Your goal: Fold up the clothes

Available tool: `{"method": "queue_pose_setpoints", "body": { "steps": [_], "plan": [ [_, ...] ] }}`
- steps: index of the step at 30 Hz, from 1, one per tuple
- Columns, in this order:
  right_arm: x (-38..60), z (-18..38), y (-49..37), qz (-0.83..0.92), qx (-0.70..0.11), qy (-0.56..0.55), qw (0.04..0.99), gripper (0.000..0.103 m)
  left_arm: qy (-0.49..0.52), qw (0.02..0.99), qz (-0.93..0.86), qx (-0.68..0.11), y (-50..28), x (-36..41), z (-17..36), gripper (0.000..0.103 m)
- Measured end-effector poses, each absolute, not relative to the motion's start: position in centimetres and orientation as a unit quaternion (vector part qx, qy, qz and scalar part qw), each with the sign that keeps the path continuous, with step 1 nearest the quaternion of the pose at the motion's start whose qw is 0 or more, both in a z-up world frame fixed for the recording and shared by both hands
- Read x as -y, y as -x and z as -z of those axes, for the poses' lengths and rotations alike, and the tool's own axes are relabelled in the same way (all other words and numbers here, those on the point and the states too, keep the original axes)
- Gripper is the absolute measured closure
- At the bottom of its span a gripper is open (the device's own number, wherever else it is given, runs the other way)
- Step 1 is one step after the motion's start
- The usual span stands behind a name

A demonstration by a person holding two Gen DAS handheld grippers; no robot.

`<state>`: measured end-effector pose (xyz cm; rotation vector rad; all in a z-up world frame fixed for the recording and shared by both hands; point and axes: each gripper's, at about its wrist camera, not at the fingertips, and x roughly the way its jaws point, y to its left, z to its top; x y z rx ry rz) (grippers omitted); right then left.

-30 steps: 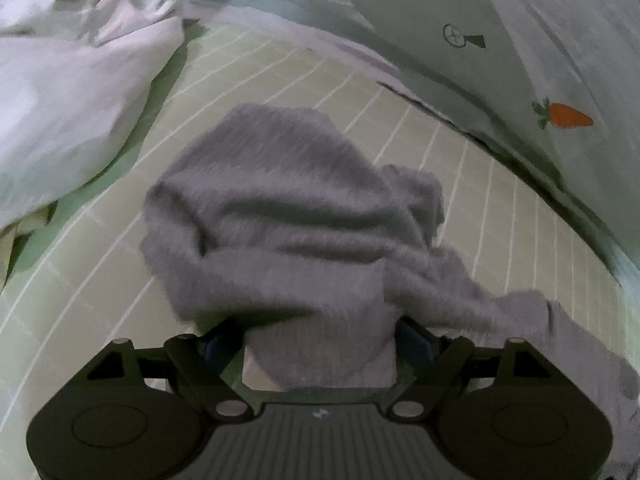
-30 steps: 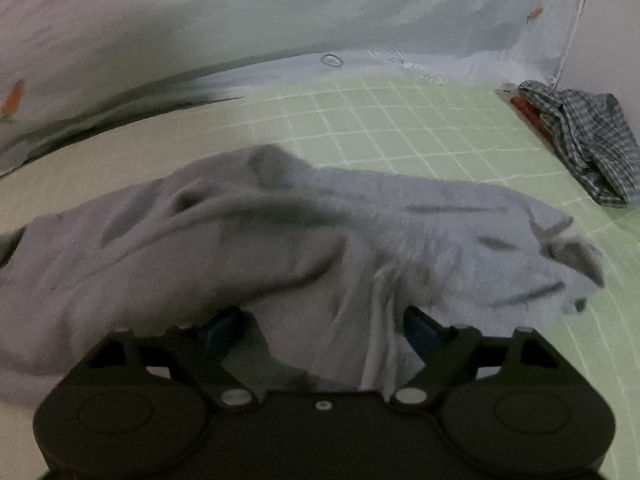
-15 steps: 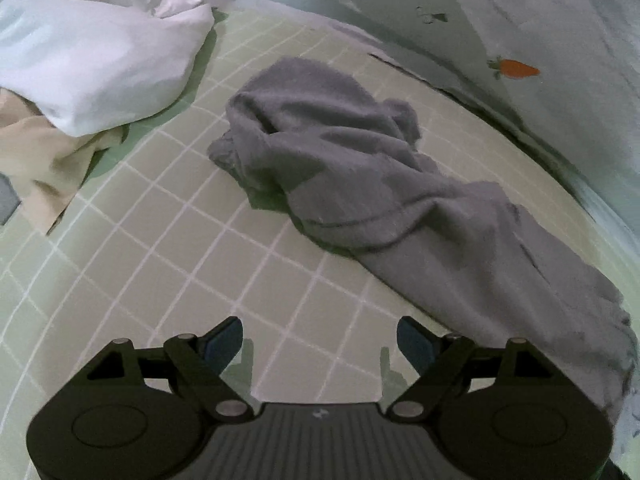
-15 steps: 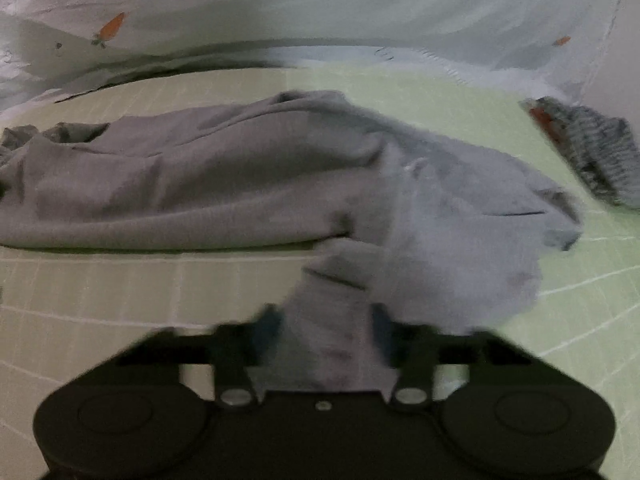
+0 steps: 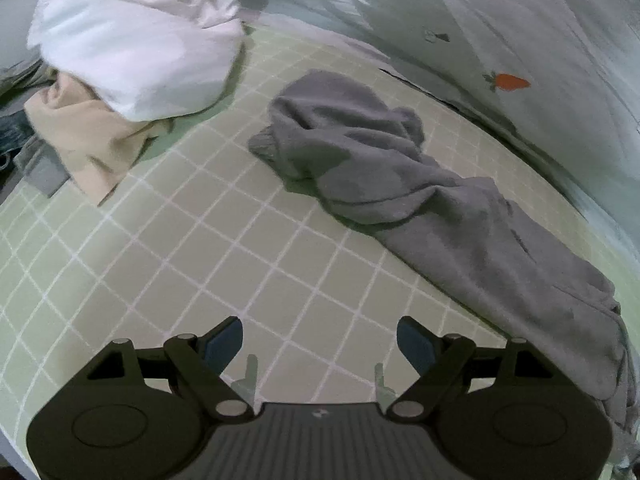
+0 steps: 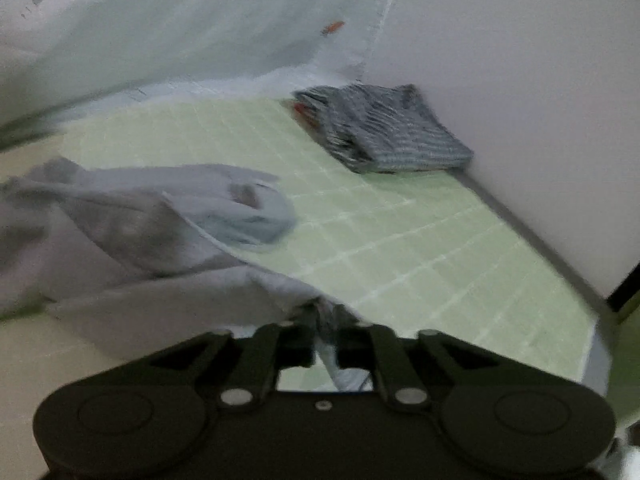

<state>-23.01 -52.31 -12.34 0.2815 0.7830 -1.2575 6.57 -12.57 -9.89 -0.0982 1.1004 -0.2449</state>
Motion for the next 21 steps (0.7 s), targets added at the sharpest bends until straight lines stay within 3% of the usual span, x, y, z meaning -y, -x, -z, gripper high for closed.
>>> {"method": "queue_pose_setpoints", "body": {
  "steps": [2,6,10,16,21],
  "plan": [
    [49.9,12.1,20.3,0.549,-0.341,-0.118,0.754,0.025,0.050,0.844,0.111,-0.522,-6.5,11.9,9.9,0.018],
    [45.1,12.8,13.8,0.420,-0.344,-0.107,0.833,0.002,0.053,0.843,0.107,-0.525,-7.0,10.7,10.2,0.018],
    [41.9,13.8,7.5,0.292,-0.340,-0.160,0.880,0.000,0.052,0.842,0.110,-0.526,-7.9,10.0,10.4,0.018],
    [41.3,15.6,3.7,0.325,-0.319,-0.362,0.813,0.001,0.052,0.836,0.118,-0.534,-9.5,8.8,11.1,0.017],
    [41.4,16.4,3.2,0.381,-0.292,-0.454,0.751,0.023,0.060,0.828,0.120,-0.544,-11.3,8.6,12.4,0.017]
  ]
}}
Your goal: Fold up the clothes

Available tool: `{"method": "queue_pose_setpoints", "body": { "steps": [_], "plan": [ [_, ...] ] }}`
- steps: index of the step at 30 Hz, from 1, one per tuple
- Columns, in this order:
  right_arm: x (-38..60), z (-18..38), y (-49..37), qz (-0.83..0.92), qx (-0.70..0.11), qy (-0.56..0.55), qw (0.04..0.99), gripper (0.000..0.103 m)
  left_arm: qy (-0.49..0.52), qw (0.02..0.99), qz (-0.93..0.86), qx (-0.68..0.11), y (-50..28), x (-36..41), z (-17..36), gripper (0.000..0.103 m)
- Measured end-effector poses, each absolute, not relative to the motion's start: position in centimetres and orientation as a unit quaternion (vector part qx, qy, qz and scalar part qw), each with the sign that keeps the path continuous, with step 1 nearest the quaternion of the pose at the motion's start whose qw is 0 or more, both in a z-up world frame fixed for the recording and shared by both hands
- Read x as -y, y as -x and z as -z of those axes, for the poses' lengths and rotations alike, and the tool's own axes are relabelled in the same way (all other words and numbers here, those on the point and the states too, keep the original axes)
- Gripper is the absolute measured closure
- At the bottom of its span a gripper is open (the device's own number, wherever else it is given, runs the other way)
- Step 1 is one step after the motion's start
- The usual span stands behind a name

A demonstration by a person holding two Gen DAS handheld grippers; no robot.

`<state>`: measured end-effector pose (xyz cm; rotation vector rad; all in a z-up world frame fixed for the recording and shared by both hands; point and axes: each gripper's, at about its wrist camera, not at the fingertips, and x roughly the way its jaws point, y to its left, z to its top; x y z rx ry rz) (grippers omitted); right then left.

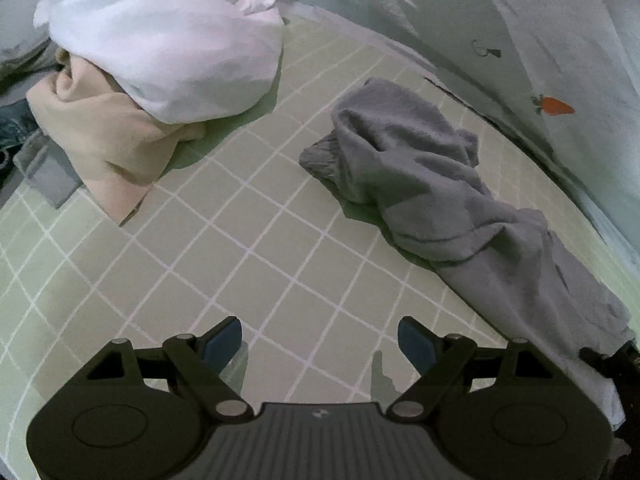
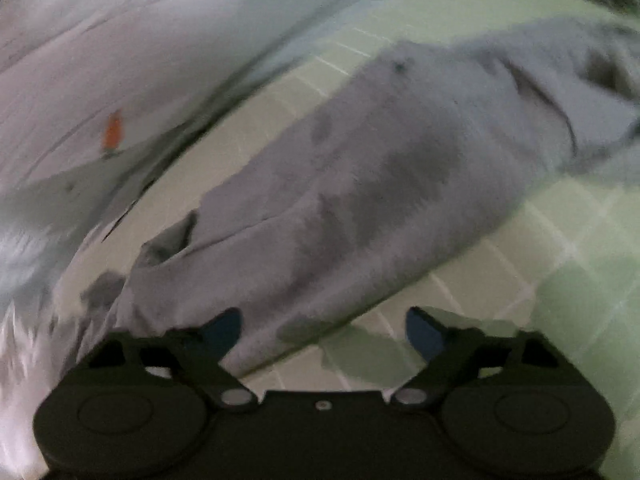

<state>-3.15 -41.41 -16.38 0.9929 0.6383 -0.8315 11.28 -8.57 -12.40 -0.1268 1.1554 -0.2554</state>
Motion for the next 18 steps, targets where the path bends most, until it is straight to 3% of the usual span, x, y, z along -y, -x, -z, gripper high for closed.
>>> {"method": "queue_pose_setpoints", "body": {
  "steps": [2,3,5,6,11,15,18],
  "plan": [
    [42.0,16.3,2.8,0.392,-0.286,-0.468,0.738,0.041,0.065,0.827,0.122,-0.545,-11.8,8.6,12.6,0.017],
    [42.4,16.6,2.8,0.385,-0.284,-0.485,0.732,0.071,0.067,0.827,0.122,-0.545,-12.1,8.6,12.7,0.017],
    [43.4,17.4,2.7,0.368,-0.279,-0.522,0.717,0.096,0.070,0.828,0.123,-0.543,-12.4,8.6,12.8,0.017],
    [43.6,17.7,3.2,0.364,-0.270,-0.542,0.708,0.101,0.073,0.829,0.123,-0.541,-12.6,8.5,12.8,0.017],
    [43.6,15.2,7.0,0.315,-0.230,-0.575,0.719,0.102,0.101,0.831,0.119,-0.534,-13.2,8.1,12.9,0.017],
    [42.2,11.5,10.0,0.287,-0.214,-0.533,0.766,0.102,0.134,0.826,0.120,-0.535,-13.7,7.9,13.3,0.017],
    [42.2,12.5,11.5,0.316,-0.229,-0.539,0.746,0.102,0.150,0.819,0.122,-0.540,-14.3,8.3,13.9,0.017]
  ]
}}
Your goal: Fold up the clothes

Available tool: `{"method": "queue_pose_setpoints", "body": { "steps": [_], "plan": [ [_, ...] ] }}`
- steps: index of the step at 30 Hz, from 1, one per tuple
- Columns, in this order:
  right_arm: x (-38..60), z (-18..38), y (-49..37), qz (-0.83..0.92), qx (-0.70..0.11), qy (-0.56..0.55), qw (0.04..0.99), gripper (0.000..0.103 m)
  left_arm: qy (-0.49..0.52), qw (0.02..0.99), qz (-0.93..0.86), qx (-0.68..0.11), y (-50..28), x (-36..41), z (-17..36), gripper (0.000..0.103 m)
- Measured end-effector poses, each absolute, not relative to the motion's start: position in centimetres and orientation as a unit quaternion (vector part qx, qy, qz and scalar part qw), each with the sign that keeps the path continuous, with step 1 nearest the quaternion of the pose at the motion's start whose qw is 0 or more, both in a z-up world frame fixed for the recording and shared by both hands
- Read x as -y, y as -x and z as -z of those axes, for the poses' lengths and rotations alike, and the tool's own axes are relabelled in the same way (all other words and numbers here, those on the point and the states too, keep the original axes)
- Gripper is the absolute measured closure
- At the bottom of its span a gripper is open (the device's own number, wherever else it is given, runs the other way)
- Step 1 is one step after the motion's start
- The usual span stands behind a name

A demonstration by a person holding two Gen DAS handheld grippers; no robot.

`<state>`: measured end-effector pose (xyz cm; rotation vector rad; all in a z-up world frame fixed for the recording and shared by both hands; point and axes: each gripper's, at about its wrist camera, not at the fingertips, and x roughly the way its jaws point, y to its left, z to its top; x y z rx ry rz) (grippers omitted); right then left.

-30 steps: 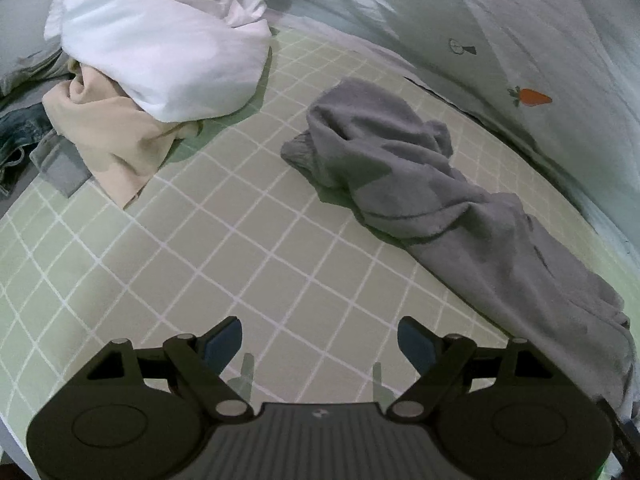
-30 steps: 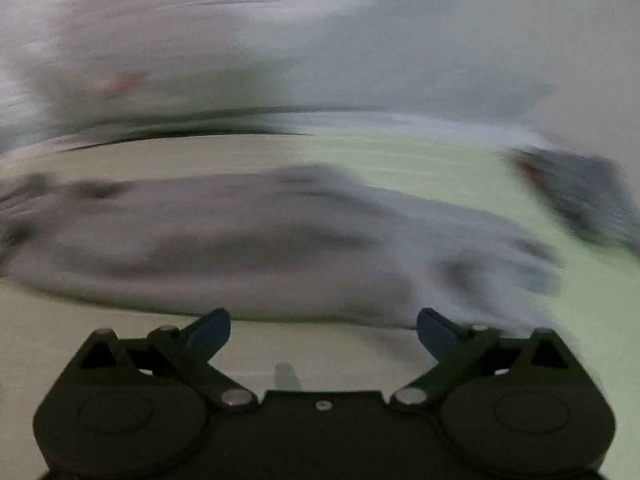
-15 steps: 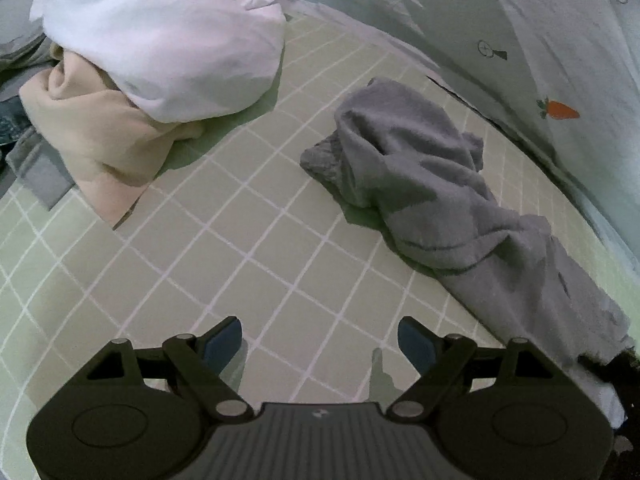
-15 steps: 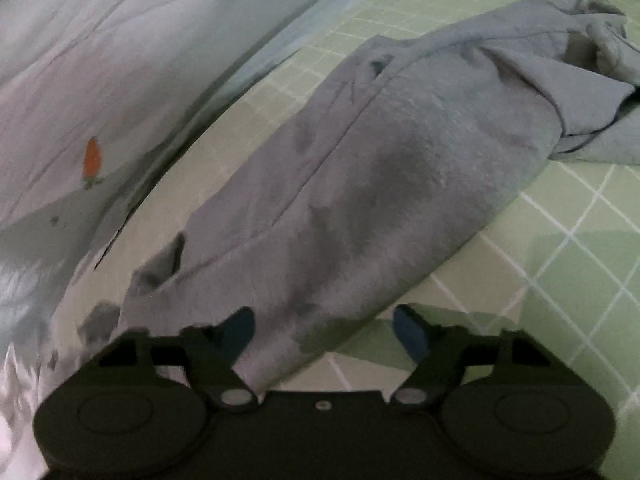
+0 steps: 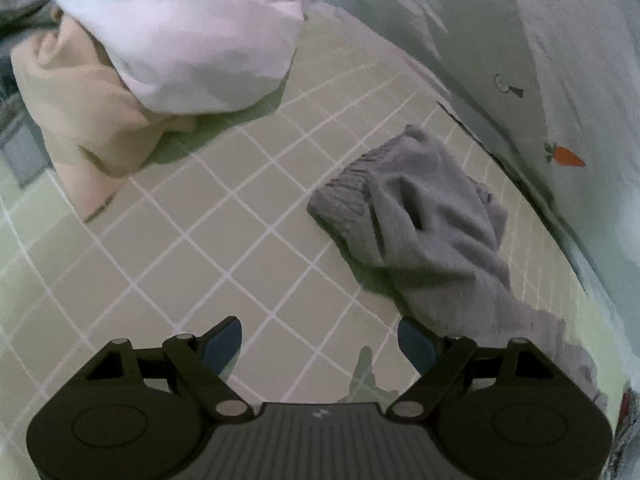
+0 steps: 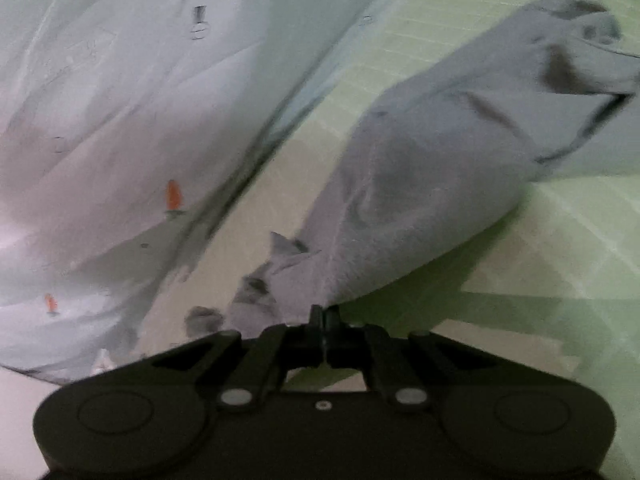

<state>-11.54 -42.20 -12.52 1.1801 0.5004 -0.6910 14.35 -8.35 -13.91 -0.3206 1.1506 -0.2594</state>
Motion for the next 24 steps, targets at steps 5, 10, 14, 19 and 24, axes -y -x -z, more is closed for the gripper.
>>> {"method": "queue_pose_setpoints", "body": {
  "steps": [5,10,14,19,24],
  "plan": [
    [42.7,13.7,11.8,0.329,-0.234,-0.564,0.721,0.102,0.169,0.816,0.141,-0.535,-15.7,9.9,14.1,0.017],
    [43.5,13.3,12.0,0.331,-0.242,-0.549,0.728,0.102,0.191,0.812,0.159,-0.528,-17.9,11.9,14.2,0.019],
    [44.8,12.6,10.7,0.334,-0.238,-0.524,0.747,0.102,0.171,0.824,0.137,-0.522,-20.0,14.2,14.5,0.101],
    [47.4,10.6,8.5,0.334,-0.205,-0.483,0.783,0.102,0.178,0.847,0.173,-0.471,-24.6,16.8,10.8,0.101],
    [50.5,8.5,6.5,0.353,-0.137,-0.458,0.805,0.102,0.213,0.879,0.213,-0.369,-27.7,19.0,5.6,0.069]
  ]
}}
